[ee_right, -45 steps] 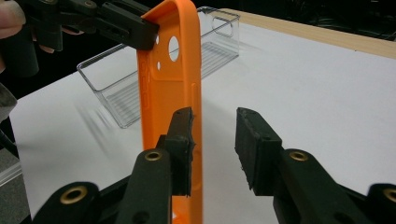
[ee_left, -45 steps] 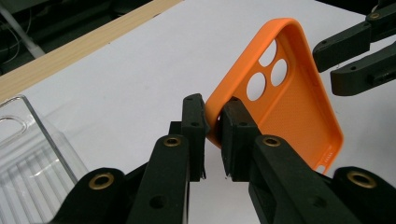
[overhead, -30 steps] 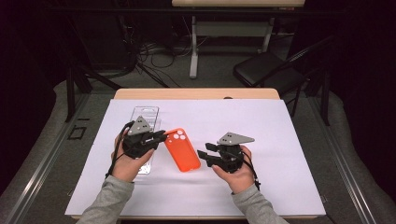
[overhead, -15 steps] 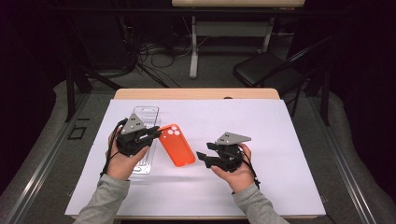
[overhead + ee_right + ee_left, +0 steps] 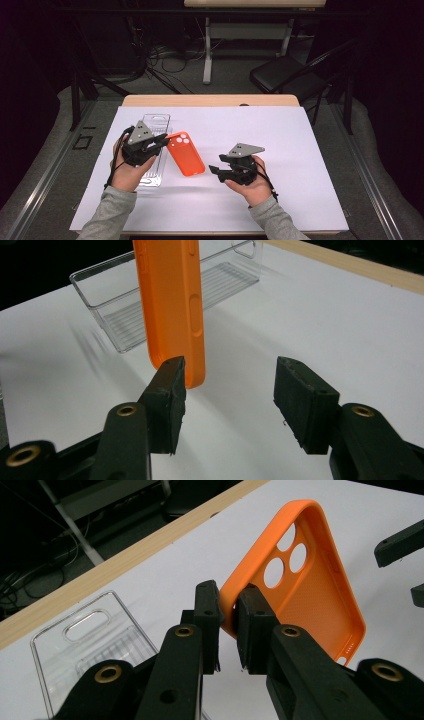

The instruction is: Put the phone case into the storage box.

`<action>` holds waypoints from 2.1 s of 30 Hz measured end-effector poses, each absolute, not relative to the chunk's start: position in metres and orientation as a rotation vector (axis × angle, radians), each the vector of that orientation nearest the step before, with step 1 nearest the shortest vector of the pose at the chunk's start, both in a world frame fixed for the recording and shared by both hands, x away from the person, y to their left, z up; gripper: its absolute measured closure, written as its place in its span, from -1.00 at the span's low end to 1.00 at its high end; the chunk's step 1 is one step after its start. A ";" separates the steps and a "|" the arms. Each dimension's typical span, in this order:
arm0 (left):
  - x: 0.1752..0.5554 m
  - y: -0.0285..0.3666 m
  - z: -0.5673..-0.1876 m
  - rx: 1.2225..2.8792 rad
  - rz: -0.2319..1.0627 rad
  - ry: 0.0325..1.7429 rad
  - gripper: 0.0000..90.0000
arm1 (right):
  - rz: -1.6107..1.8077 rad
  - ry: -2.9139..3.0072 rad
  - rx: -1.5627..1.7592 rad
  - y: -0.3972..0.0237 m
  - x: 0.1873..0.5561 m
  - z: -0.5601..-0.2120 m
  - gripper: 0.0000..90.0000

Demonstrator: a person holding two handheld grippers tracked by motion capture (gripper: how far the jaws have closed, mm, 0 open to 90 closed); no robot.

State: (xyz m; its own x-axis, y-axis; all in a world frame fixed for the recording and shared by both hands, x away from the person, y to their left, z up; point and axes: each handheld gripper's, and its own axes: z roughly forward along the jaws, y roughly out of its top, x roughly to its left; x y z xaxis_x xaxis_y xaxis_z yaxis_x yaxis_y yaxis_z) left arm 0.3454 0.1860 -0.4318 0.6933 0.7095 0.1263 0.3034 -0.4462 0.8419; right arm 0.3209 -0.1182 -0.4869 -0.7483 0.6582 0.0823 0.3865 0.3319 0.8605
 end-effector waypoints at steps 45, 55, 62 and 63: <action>0.343 0.192 -0.427 2.071 0.698 0.715 0.80 | 1.353 2.168 1.039 -0.167 0.299 -0.488 -0.88; 0.343 0.191 -0.427 2.068 0.709 0.700 0.80 | 1.339 2.129 1.060 -0.179 0.293 -0.496 -1.00; 0.348 0.188 -0.427 2.059 0.721 0.686 0.80 | 1.306 2.140 1.060 -0.183 0.291 -0.503 -1.00; 0.349 0.187 -0.427 2.061 0.719 0.683 0.80 | 1.304 2.139 1.065 -0.182 0.291 -0.503 -1.00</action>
State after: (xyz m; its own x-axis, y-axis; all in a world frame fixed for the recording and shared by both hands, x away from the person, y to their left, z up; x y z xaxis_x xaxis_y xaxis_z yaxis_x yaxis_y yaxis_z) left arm 0.3494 0.1868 -0.4269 0.6887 0.6828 0.2439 0.2091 -0.5091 0.8349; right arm 0.2908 -0.1822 -0.5035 -0.6204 0.7834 0.0382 0.3929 0.2682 0.8796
